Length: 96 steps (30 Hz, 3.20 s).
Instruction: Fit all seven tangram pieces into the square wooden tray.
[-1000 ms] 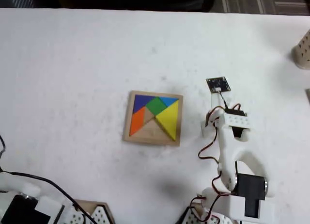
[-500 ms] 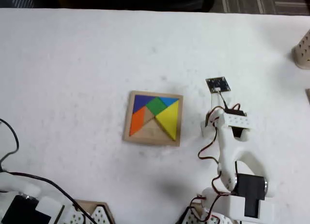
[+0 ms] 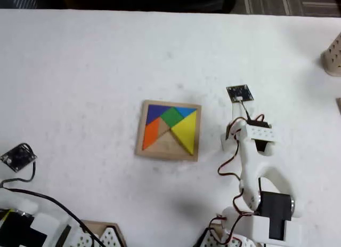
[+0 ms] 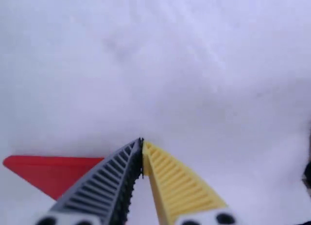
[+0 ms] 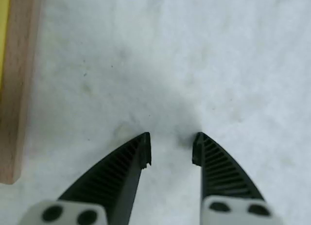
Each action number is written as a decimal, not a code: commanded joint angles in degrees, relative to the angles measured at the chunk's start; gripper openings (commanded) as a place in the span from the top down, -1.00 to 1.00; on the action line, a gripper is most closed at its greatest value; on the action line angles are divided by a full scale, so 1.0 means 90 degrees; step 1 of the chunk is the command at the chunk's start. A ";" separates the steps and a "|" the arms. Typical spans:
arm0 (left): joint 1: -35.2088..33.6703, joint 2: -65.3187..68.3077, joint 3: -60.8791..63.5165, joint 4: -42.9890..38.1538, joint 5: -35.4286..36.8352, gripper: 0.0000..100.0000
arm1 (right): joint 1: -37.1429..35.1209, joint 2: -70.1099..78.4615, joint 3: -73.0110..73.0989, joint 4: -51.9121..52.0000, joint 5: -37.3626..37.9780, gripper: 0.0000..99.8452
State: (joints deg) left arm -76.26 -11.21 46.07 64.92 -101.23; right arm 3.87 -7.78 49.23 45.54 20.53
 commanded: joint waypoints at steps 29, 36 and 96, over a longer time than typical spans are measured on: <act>-0.0073 -0.0005 0.0469 -0.2911 -0.0459 0.94 | -0.0161 -0.0122 -0.0029 0.0044 0.0068 0.72; -0.0034 -0.0044 0.0166 -0.3409 0.1827 0.94 | -0.0161 -0.0122 -0.0029 0.0044 0.0068 0.72; 0.0005 0.3814 -0.2862 0.1944 0.5548 0.94 | -0.0171 -0.0122 -0.0029 0.0044 0.0059 0.72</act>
State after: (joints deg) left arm -76.62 19.47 19.34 77.05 -51.65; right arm 3.60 -7.78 49.23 45.54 20.53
